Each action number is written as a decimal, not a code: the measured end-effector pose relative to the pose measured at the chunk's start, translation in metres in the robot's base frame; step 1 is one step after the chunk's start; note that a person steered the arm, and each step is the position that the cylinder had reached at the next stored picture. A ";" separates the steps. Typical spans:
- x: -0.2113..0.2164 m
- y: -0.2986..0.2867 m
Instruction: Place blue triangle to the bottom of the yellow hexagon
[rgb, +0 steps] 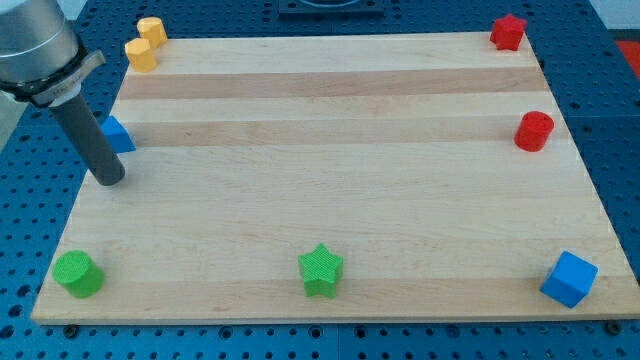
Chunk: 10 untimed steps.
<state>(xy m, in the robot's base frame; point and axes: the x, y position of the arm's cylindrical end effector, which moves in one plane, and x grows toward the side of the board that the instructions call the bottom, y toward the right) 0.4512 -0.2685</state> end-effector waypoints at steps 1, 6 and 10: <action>-0.009 -0.002; -0.038 -0.006; -0.063 -0.011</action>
<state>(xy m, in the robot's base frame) 0.3880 -0.2795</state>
